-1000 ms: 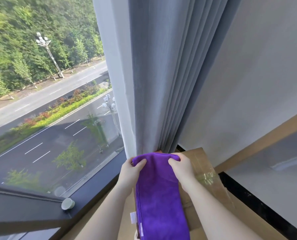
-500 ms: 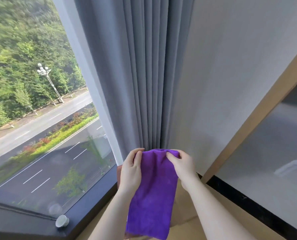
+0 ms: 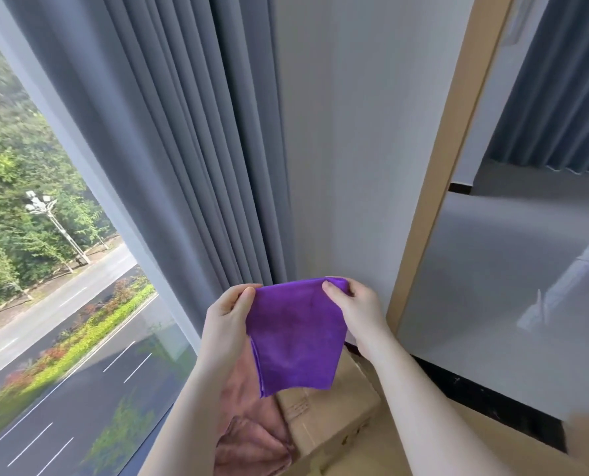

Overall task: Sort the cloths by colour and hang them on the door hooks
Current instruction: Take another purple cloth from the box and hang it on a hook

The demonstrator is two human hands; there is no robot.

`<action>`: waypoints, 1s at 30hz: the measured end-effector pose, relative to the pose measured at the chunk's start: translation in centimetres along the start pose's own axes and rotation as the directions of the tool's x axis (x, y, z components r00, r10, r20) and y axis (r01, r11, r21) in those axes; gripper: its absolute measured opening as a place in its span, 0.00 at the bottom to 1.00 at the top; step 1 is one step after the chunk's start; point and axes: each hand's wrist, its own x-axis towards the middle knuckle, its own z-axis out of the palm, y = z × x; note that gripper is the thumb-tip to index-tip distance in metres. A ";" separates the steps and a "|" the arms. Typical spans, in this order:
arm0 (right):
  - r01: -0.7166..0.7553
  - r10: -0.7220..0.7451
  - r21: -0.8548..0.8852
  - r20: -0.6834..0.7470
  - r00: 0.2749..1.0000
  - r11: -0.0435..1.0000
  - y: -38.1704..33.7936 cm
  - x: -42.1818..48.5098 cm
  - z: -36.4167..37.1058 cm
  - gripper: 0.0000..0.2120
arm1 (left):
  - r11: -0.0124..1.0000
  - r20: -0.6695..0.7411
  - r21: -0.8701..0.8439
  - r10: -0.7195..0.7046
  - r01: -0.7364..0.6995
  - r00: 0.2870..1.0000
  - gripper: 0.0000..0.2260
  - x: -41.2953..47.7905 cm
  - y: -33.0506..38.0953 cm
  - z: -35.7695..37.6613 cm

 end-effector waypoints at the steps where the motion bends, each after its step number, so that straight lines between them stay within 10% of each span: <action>1: 0.015 -0.015 -0.013 -0.012 1.000 1.000 -0.4 -0.2 -0.7 0.06 | 1.000 0.011 0.002 0.015 -0.015 1.000 0.13 -0.1 0.4 0.5; 17: 0.078 -0.037 0.057 -0.520 0.853 0.995 -1.9 -5.1 -10.6 0.06 | 0.991 0.464 -0.066 0.131 -0.114 0.876 0.12 1.5 3.9 11.4; 30: 0.109 0.065 0.147 -0.836 0.544 0.983 0.1 -15.3 -16.6 0.07 | 0.983 0.827 -0.132 0.179 -0.126 0.533 0.12 -3.1 4.7 20.3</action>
